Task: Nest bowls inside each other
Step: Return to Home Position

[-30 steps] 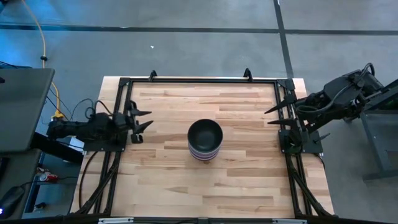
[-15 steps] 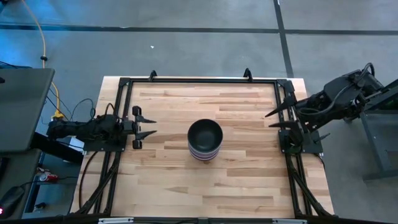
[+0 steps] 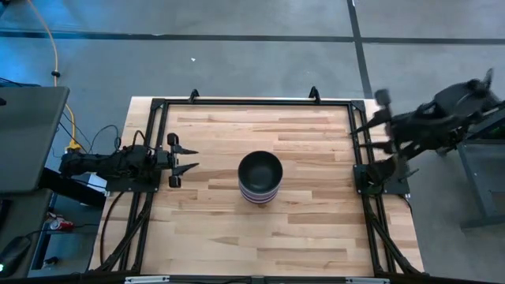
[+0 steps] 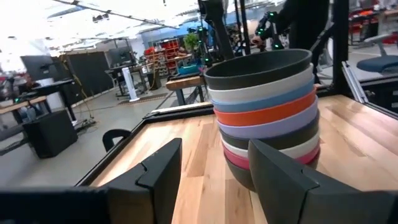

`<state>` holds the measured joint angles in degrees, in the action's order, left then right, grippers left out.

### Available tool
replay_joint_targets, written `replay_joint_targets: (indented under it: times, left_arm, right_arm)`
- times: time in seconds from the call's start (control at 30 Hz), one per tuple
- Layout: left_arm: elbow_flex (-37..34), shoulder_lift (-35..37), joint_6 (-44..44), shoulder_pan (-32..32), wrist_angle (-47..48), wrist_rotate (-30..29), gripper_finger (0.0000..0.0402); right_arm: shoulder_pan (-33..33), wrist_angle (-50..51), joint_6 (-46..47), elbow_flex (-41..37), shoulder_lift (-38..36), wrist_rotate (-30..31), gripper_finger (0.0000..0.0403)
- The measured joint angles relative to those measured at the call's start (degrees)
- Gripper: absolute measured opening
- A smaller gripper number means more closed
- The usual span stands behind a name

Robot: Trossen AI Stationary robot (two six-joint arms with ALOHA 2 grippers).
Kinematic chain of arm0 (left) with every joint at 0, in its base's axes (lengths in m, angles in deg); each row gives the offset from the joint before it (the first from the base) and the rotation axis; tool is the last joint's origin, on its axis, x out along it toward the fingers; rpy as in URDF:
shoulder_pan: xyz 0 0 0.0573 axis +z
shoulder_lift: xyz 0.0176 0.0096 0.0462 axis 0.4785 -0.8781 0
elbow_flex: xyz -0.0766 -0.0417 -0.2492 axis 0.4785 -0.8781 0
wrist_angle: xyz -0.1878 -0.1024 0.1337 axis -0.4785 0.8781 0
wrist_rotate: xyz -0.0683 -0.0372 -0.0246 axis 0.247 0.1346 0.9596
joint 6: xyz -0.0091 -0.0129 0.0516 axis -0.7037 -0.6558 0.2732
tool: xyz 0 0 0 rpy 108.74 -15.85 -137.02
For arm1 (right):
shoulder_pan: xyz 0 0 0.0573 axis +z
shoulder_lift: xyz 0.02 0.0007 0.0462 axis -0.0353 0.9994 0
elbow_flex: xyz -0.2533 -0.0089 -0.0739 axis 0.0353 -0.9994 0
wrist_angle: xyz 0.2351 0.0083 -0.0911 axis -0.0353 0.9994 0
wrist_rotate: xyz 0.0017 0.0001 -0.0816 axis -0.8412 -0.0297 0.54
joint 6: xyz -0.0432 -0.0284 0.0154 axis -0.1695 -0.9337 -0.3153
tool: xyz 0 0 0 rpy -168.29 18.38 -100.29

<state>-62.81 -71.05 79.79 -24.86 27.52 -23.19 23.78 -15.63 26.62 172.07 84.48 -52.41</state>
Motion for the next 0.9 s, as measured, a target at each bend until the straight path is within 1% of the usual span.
replay_joint_targets:
  times: [0.17,0.37,0.57,0.63,0.77,0.83,0.9]
  left_arm:
    - [0.0,0.0,-2.6,0.0,0.0,-0.3,0.0172]
    - [0.0,0.0,-2.9,0.0,0.0,-0.3,0.0172]
    - [0.0,0.0,-6.3,0.0,0.0,-0.3,0.0172]
    - [0.0,0.0,-7.3,0.0,0.0,-0.3,0.0172]
    - [0.0,0.0,-7.9,0.0,0.0,-0.3,0.0172]
    - [0.0,0.0,-7.9,0.0,0.0,-0.3,0.0172]
    - [0.0,0.0,-7.9,0.0,0.0,-0.3,0.0172]
  right_arm:
    - [0.0,1.9,6.1,0.0,-4.1,0.4,0.0115]
    - [0.0,8.8,10.8,0.1,-7.8,0.4,0.0114]
    - [0.0,8.7,13.0,-0.7,-13.4,0.9,0.0114]
    - [0.0,8.8,14.3,-3.1,-16.7,3.2,0.0114]
    - [0.0,7.5,20.9,-10.9,-25.4,8.4,0.0114]
    - [-0.4,3.3,22.5,-16.3,-30.7,9.4,0.0114]
    - [-1.3,-1.7,22.0,-22.6,-35.6,8.9,0.0114]
